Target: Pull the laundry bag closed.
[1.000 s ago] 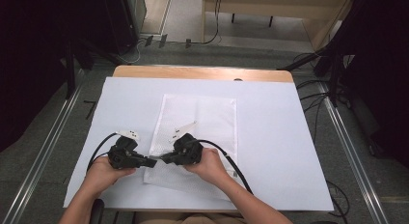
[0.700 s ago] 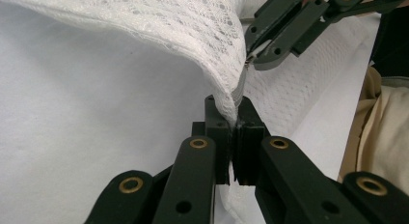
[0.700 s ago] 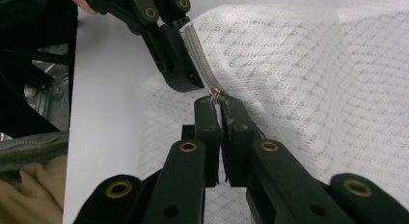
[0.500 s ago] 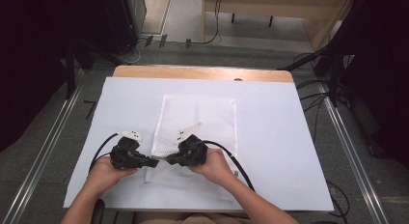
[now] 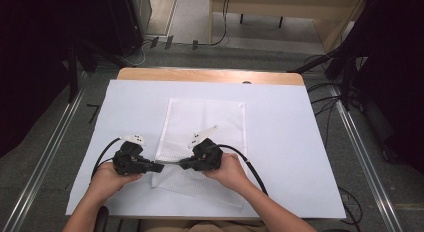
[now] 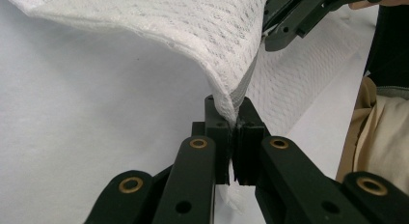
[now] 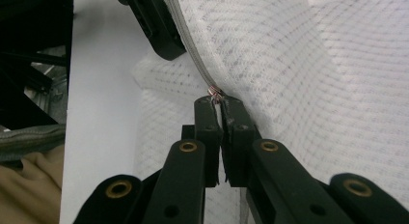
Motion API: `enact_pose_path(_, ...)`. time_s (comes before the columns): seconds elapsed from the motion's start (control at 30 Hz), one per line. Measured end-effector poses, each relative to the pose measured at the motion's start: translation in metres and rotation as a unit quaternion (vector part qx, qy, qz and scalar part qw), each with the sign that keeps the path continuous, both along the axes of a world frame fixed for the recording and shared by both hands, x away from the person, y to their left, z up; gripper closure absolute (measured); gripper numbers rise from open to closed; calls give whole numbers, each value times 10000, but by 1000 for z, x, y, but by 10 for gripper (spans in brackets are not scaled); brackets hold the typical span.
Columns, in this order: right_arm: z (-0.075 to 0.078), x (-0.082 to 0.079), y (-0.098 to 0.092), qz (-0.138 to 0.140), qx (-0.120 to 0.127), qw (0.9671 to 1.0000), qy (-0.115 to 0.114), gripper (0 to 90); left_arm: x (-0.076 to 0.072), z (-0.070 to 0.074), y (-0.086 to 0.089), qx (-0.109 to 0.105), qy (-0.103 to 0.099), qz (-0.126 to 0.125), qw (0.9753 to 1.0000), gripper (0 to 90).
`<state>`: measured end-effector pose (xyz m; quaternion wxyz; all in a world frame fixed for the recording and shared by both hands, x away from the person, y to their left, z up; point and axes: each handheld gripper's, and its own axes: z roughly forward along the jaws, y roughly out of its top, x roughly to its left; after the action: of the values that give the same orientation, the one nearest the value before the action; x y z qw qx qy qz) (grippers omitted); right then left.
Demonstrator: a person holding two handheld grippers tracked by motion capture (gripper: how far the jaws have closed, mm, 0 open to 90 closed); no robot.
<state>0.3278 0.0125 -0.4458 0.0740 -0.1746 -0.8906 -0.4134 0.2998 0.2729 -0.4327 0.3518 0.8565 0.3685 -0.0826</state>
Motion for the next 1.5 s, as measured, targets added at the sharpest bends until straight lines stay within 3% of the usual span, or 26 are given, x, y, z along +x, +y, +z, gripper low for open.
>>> enact_pose_path(0.23, 2, -3, -4, 28, 93, 9999, -49, 882, -1, 1, 0, -11, -44, -26, 10000, 879)
enact_pose_path(0.37, 1, -3, -6, 44, 25, 9999, -126, 882, -1, 1, 1, -7, -26, -7, 10000, 879)
enact_pose_path(0.43, 0, -2, -10, -16, 29, 10000, -44, 882, -1, 1, 2, -10, -39, -6, 10000, 879)
enact_pose_path(1.07, -2, -1, -34, -166, -80, 9998, 11, 882, -1, 0, 3, -27, -42, -8, 10000, 878)
enact_pose_path(1.3, -1, -2, -40, -186, -10, 9998, 62, 882, -1, 0, 2, -54, -23, -50, 10000, 878)
enact_pose_path(1.5, -1, -3, -45, -224, -80, 9997, -34, 882, -1, 0, 2, -43, -23, -38, 10000, 879)
